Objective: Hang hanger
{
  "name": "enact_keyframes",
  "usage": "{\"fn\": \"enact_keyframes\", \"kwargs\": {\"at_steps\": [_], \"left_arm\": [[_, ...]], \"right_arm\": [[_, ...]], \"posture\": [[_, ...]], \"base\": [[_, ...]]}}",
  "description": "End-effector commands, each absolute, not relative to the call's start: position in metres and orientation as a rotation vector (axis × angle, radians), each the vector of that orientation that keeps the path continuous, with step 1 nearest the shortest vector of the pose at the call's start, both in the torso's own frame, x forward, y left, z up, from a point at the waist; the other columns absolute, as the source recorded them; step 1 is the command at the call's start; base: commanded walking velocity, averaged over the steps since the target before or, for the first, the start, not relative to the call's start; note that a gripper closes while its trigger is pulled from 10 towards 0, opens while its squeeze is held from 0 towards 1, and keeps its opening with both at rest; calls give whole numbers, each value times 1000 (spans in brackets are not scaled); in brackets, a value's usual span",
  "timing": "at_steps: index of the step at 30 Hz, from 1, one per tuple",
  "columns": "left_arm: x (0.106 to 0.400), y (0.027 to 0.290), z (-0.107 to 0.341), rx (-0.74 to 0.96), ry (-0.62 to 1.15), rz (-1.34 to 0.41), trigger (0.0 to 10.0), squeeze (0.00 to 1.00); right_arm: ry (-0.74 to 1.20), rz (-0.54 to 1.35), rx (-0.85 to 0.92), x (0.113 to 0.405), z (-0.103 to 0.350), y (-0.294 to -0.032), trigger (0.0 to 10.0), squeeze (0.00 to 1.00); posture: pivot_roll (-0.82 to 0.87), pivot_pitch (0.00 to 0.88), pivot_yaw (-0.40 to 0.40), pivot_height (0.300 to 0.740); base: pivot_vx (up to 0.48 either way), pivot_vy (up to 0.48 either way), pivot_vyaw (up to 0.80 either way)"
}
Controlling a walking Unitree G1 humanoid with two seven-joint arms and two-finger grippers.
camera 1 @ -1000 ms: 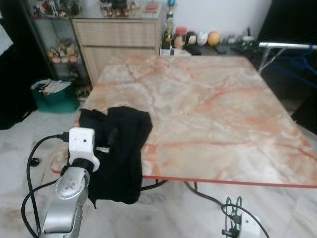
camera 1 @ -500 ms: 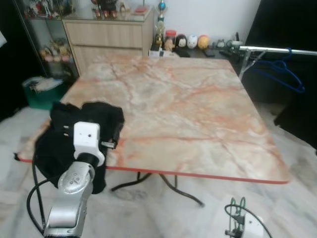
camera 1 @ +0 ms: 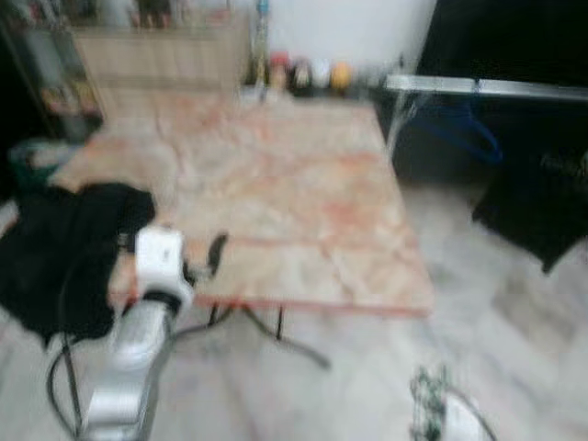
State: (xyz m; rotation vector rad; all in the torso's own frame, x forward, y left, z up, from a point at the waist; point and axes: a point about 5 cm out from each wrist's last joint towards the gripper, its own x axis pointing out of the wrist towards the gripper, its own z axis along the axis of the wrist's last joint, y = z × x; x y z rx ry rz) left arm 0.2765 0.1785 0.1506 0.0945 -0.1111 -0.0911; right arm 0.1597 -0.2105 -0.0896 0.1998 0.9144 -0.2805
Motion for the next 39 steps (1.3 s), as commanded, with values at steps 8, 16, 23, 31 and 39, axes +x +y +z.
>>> {"fn": "enact_keyframes", "kwargs": {"at_steps": [8, 16, 23, 31, 39], "left_arm": [[277, 170, 152, 86, -110, -122, 10000, 0], [277, 168, 151, 91, -106, -128, 10000, 0], [276, 165, 149, 89, -101, -136, 10000, 0], [278, 164, 150, 86, -100, -137, 10000, 0], [282, 159, 147, 82, -96, -151, 10000, 0]], "right_arm": [[898, -306, 195, 160, -88, -218, 10000, 0], [901, -302, 193, 159, -88, -218, 10000, 0], [899, -301, 192, 158, -88, -219, 10000, 0], [883, -306, 197, 159, -87, -219, 10000, 0], [758, -270, 190, 197, -70, -211, 10000, 0]], "posture": [[128, 0, -10, 740], [126, 0, -11, 740], [117, 0, -12, 740], [104, 0, -7, 740], [75, 0, -3, 740]], "base": [[0, -427, 0], [0, -425, 0], [0, -426, 0], [0, -427, 0], [0, -426, 0]]}}
